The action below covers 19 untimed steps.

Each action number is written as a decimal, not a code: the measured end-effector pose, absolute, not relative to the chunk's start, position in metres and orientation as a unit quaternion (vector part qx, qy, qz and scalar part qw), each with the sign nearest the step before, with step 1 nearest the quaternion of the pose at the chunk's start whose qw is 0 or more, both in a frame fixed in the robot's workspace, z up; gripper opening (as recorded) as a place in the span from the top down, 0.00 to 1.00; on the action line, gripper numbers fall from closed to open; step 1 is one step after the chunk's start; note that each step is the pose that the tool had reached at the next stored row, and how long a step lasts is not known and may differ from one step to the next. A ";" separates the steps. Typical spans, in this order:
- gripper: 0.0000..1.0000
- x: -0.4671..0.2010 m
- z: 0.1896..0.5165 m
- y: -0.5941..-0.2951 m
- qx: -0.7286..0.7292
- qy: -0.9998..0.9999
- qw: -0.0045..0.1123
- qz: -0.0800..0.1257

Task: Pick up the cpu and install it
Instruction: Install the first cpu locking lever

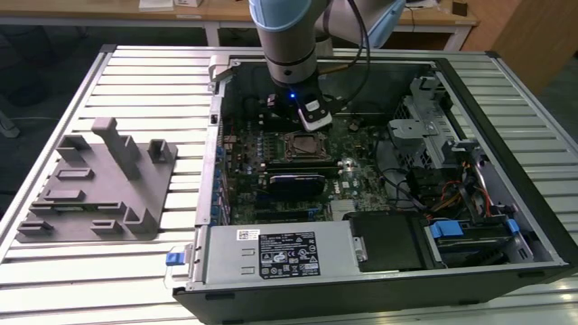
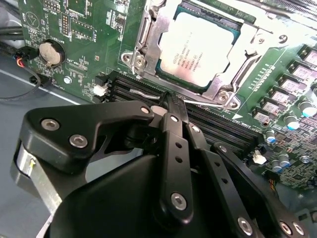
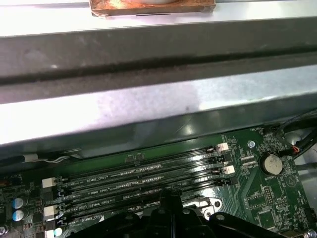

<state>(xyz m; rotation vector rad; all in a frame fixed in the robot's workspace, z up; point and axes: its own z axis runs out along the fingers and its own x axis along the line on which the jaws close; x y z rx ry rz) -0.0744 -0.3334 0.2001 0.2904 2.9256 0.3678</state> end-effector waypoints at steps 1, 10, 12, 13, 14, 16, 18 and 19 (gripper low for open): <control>0.89 -0.074 0.200 -0.333 0.097 0.984 0.089 0.124; 0.89 -0.074 0.200 -0.332 0.097 0.984 0.089 0.124; 0.89 -0.074 0.200 -0.331 0.097 0.984 0.089 0.124; 0.89 -0.074 0.200 -0.331 0.097 0.984 0.089 0.124; 0.89 -0.074 0.200 -0.331 0.097 0.984 0.089 0.124; 0.89 -0.074 0.200 -0.331 0.097 0.984 0.089 0.124; 0.89 -0.074 0.199 -0.331 0.097 0.984 0.089 0.124; 0.89 -0.074 0.199 -0.331 0.097 0.984 0.089 0.124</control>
